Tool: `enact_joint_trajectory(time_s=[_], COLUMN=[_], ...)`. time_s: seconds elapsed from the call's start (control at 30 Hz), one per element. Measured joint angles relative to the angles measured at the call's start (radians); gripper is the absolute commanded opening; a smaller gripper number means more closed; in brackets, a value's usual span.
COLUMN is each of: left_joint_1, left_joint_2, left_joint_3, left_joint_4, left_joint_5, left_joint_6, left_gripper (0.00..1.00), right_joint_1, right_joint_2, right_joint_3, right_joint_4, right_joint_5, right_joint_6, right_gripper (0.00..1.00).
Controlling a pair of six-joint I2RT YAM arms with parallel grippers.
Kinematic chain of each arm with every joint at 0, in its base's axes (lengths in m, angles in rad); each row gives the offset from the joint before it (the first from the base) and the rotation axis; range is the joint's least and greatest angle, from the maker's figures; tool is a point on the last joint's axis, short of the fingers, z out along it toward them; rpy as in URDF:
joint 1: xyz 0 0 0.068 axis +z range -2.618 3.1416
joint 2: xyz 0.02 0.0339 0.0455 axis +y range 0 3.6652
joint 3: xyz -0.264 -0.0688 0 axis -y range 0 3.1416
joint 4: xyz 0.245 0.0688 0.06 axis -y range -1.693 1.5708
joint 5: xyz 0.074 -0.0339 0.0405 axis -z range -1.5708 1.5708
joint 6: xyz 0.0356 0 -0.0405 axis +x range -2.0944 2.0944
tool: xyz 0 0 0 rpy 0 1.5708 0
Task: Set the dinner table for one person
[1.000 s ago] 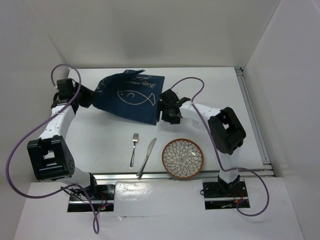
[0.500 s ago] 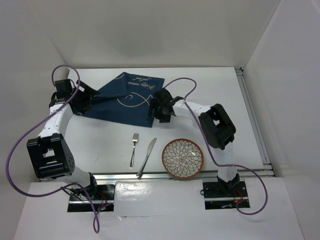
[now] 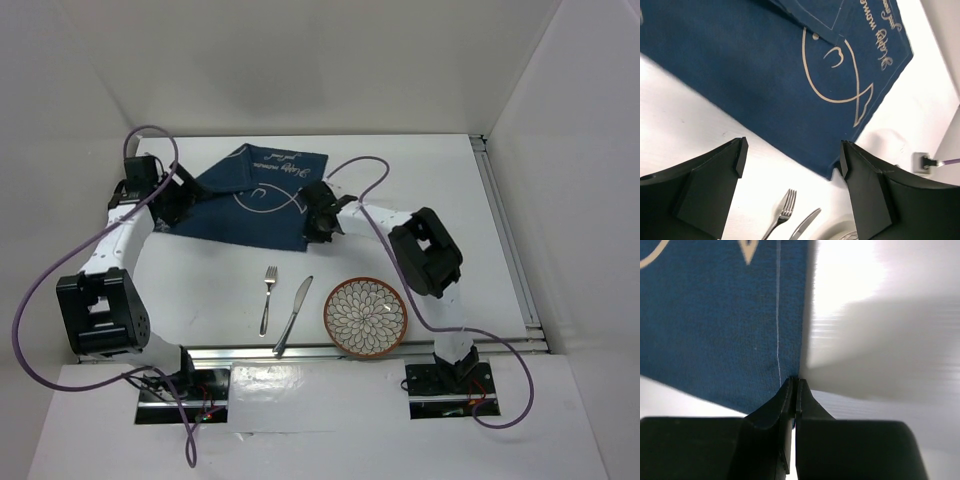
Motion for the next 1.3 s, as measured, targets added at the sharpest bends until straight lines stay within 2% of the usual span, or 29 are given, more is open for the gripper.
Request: enact_joint_trajectory(time_s=[0.17, 0.27, 0.33, 0.37, 0.43, 0.7, 0.93, 1.03, 1.2, 1.3], left_joint_1=[-0.075, -0.13, -0.172, -0.192, -0.228, -0.363, -0.434, -0.417, -0.319, -0.249], left_joint_2=[0.0, 0.005, 0.025, 0.043, 0.099, 0.425, 0.624, 0.7, 0.869, 0.898], left_joint_3=[0.016, 0.028, 0.047, 0.058, 0.088, 0.349, 0.579, 0.703, 1.02, 1.088], left_joint_4=[-0.016, -0.039, -0.053, -0.053, -0.063, -0.182, -0.35, -0.404, -0.508, -0.527], left_joint_5=[-0.043, -0.072, -0.084, -0.084, -0.073, -0.032, -0.181, -0.263, -0.335, -0.364], left_joint_6=[0.041, 0.065, 0.084, 0.09, 0.114, 0.254, 0.307, 0.321, 0.343, 0.328], left_gripper=[0.8, 0.78, 0.68, 0.55, 0.0, 0.0, 0.0, 0.0, 0.0, 0.0], right_joint_1=[-0.108, -0.196, -0.242, -0.257, -0.269, -0.269, -0.262, -0.262, -0.263, -0.265], right_joint_2=[-0.119, -0.185, -0.22, -0.235, -0.257, -0.275, -0.275, -0.277, -0.298, -0.322], right_joint_3=[-0.158, -0.234, -0.266, -0.277, -0.289, -0.289, -0.289, -0.289, -0.293, -0.3], right_joint_4=[-0.014, -0.031, -0.04, -0.047, -0.053, -0.052, -0.052, -0.052, -0.056, -0.056], right_joint_5=[0.055, 0.09, 0.117, 0.126, 0.133, 0.128, 0.124, 0.123, 0.121, 0.119], right_joint_6=[-0.065, -0.121, -0.151, -0.166, -0.188, -0.218, -0.218, -0.218, -0.218, -0.217], right_gripper=[0.0, 0.0, 0.0, 0.0, 0.0, 0.0, 0.0, 0.0, 0.0, 0.0])
